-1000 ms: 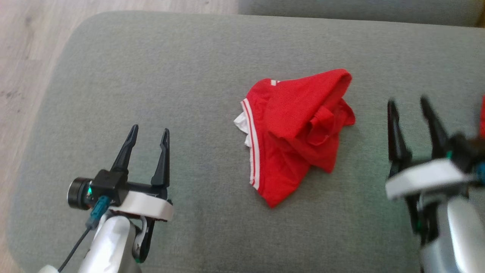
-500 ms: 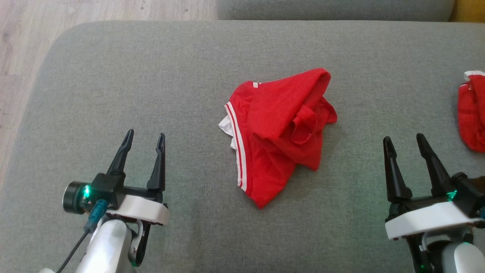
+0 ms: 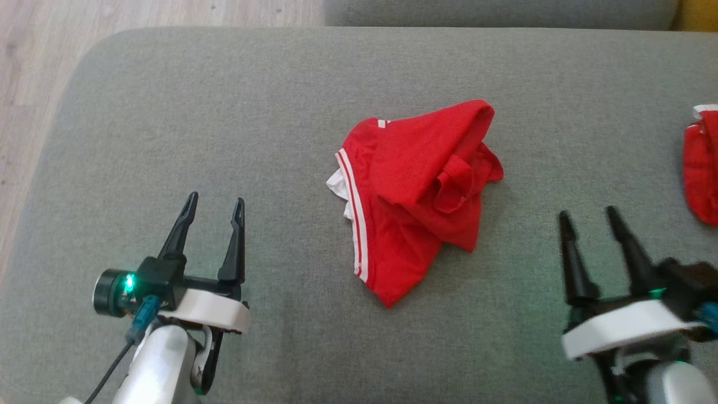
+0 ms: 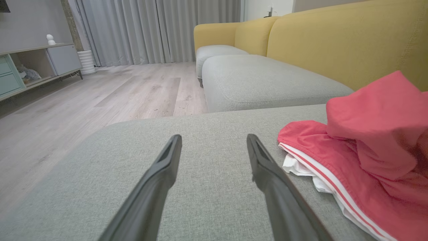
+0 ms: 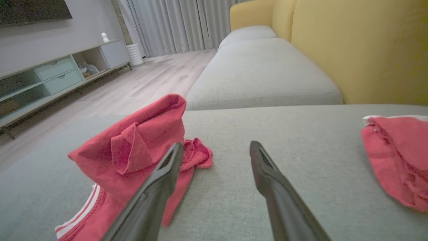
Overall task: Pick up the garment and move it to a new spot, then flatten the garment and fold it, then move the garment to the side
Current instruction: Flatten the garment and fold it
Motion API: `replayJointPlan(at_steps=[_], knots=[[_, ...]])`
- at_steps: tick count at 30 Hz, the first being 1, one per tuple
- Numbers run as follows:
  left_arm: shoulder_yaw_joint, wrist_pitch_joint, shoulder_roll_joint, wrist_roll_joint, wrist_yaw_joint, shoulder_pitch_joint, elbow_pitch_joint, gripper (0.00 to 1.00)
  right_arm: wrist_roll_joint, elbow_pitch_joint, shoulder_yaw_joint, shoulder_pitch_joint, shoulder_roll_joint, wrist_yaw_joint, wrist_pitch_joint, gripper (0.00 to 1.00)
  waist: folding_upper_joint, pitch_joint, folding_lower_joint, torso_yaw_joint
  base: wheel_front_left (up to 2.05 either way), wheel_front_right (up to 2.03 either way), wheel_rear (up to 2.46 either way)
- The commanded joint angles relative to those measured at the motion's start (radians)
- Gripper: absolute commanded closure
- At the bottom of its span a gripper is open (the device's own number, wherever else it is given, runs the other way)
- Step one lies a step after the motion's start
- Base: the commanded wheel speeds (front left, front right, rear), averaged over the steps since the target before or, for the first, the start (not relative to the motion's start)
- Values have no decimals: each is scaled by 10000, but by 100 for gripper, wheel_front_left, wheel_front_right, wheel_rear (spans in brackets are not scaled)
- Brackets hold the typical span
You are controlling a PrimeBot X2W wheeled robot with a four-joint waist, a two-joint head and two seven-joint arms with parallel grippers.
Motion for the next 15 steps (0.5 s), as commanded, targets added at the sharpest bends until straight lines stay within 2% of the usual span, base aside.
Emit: replayJointPlan(at_steps=[1,8,15], knots=[[254,-93,193,-5,59,-314,-237,0,-87,-82,575,-576,-50,-7,115,0,0,45,0,60,0,0,0],[81,-93,54,25,-4,-488,-235,0,182,1588,2152,-1784,-50,-7,253,0,0,282,0,394,0,0,0],[1,-93,-109,48,-42,-588,-204,0,503,3572,2444,-3080,-49,-7,-55,0,0,427,0,697,0,0,0]])
